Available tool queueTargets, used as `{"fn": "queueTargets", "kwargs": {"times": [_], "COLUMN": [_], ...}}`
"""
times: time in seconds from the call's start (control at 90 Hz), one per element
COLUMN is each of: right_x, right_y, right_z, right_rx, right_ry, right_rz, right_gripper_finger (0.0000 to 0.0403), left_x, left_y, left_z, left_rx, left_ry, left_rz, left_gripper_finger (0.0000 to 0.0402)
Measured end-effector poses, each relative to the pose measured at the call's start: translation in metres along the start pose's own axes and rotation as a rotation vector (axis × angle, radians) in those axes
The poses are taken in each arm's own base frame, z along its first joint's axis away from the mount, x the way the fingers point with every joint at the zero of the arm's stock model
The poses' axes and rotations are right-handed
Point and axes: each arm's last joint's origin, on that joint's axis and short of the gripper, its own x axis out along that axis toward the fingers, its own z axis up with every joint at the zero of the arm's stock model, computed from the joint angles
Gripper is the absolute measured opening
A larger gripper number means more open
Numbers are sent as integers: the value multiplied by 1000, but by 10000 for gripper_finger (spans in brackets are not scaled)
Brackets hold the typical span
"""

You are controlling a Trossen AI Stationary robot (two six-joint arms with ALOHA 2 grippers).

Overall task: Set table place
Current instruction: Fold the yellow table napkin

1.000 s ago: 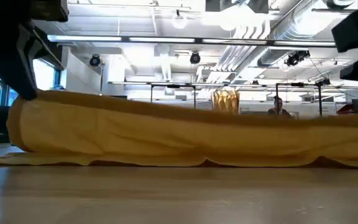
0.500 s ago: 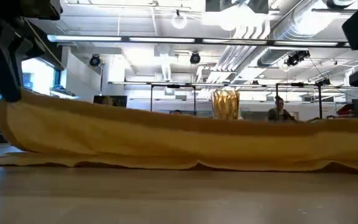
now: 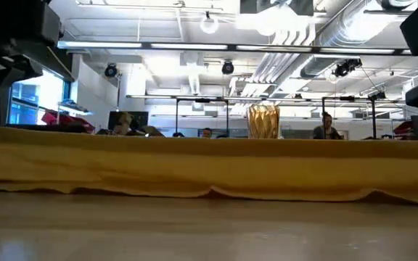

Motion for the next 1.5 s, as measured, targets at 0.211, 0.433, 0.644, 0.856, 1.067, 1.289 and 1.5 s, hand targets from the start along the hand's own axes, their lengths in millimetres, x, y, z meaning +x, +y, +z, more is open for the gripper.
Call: {"fn": "queueTargets", "kwargs": {"times": [0.211, 0.433, 0.644, 0.856, 1.067, 1.289, 1.5], "right_x": [-1, -23, -30, 6, 20, 19, -2], "right_y": [3, 6, -17, -65, -81, -74, -69], "right_z": [1, 1, 10, -1, -17, -18, 8], "right_rx": [-25, -23, 120, 350, 398, 278, 260], "right_ry": [15, -46, -184, -255, -239, -231, -221], "right_rz": [58, 116, -11, 18, 49, 45, 6], "right_gripper_finger": [74, 168, 174, 109, 54, 60, 89], "left_x": [-1, -6, -6, 36, 52, 38, 2], "left_y": [4, 4, 7, 22, 22, -6, -17], "left_z": [-7, -9, 21, 28, 5, -7, 4], "left_rx": [-10, -135, -377, -464, -564, -593, -605], "left_ry": [132, 237, 42, 90, 216, 244, 238], "left_rz": [-8, -75, -175, -242, -234, -342, -352], "left_gripper_finger": [89, 118, 98, 41, 3, 1, 0]}}
